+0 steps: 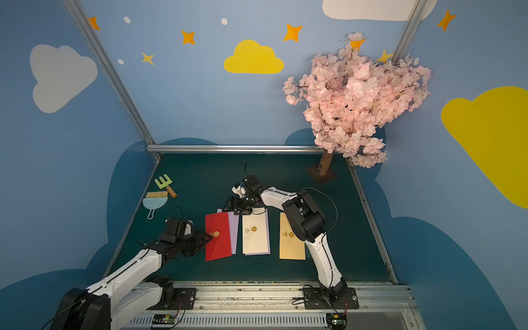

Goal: Open the envelope
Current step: Pick up the envelope from the envelope.

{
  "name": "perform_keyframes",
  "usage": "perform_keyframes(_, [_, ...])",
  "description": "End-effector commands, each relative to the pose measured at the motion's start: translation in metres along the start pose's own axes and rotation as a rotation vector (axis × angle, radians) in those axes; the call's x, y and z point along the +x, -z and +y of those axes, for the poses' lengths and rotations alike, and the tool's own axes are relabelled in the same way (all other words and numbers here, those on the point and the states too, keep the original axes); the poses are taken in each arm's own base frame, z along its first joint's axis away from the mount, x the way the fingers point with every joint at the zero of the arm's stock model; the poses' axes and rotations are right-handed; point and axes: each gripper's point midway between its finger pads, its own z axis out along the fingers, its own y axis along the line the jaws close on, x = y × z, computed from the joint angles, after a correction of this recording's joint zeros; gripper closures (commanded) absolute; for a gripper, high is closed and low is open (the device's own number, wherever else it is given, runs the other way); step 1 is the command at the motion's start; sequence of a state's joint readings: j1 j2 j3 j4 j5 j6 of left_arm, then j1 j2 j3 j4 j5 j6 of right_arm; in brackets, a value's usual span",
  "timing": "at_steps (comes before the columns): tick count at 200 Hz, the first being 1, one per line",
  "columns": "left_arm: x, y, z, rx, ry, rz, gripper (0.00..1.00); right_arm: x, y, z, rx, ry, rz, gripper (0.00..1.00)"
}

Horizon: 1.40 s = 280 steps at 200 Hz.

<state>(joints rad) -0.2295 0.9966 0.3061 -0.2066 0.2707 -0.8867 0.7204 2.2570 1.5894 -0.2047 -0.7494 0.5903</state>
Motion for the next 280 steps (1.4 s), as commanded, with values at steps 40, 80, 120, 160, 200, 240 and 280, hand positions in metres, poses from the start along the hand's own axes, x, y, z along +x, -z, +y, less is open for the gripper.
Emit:
perform_keyframes(40, [0.004, -0.011, 0.004, 0.001, 0.029, 0.029, 0.43, 0.011, -0.024, 0.008, -0.049, -0.004, 0.047, 0.17])
perform_keyframes(80, [0.008, -0.014, 0.005, -0.004, 0.038, 0.059, 0.44, 0.022, -0.037, 0.016, -0.109, -0.029, 0.088, 0.36])
perform_keyframes(120, [0.008, -0.013, 0.006, -0.007, 0.037, 0.053, 0.44, 0.028, -0.038, 0.021, -0.166, -0.046, 0.086, 0.58])
perform_keyframes(160, [0.007, -0.011, 0.009, -0.009, 0.038, 0.036, 0.44, 0.032, -0.035, 0.033, -0.243, -0.050, 0.086, 0.76])
perform_keyframes(200, [0.007, -0.009, 0.011, -0.014, 0.035, 0.023, 0.43, 0.042, -0.035, 0.036, -0.236, -0.031, 0.108, 0.77])
perform_keyframes(240, [0.008, -0.010, 0.011, -0.014, 0.038, 0.028, 0.43, 0.054, -0.039, 0.037, -0.226, -0.016, 0.134, 0.95])
perform_keyframes(280, [0.008, -0.010, 0.011, -0.012, 0.038, 0.028, 0.43, 0.055, -0.036, 0.042, -0.224, -0.003, 0.132, 1.00])
